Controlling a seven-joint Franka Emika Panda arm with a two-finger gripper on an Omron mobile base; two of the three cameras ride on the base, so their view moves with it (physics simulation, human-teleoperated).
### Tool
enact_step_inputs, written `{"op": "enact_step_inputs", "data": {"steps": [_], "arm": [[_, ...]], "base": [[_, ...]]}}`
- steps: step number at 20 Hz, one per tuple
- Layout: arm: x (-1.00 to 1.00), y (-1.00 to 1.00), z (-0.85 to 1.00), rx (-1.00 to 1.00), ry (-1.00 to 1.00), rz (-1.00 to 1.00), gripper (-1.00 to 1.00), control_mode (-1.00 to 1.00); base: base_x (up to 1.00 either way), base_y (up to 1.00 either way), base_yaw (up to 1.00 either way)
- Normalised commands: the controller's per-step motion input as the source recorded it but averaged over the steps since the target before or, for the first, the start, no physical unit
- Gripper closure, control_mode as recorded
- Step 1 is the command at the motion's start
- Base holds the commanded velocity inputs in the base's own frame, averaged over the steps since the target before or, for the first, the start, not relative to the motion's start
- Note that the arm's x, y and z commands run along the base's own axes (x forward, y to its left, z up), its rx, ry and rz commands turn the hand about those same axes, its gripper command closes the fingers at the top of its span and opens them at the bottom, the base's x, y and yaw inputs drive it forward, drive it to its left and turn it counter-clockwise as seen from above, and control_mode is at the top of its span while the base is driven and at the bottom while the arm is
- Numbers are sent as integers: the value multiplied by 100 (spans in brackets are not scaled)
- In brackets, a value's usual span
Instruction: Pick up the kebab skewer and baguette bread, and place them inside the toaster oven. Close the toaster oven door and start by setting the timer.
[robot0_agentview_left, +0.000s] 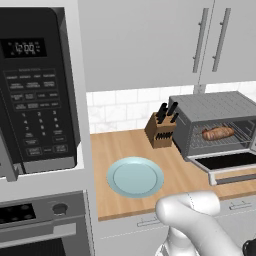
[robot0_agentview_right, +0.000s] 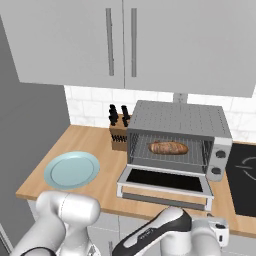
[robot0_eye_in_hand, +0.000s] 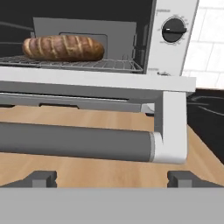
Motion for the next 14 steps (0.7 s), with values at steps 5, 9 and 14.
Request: {"op": "enact_step_inputs", "data": {"steps": [5,9,14], "arm": [[25,17,6,0,0,0,-100,-100],[19,15,35,0,-2,0,-100,-100],[28,12,50,0,-9,0,-100,-100]], "base": [[0,0,0],[0,0,0],[0,0,0]]}}
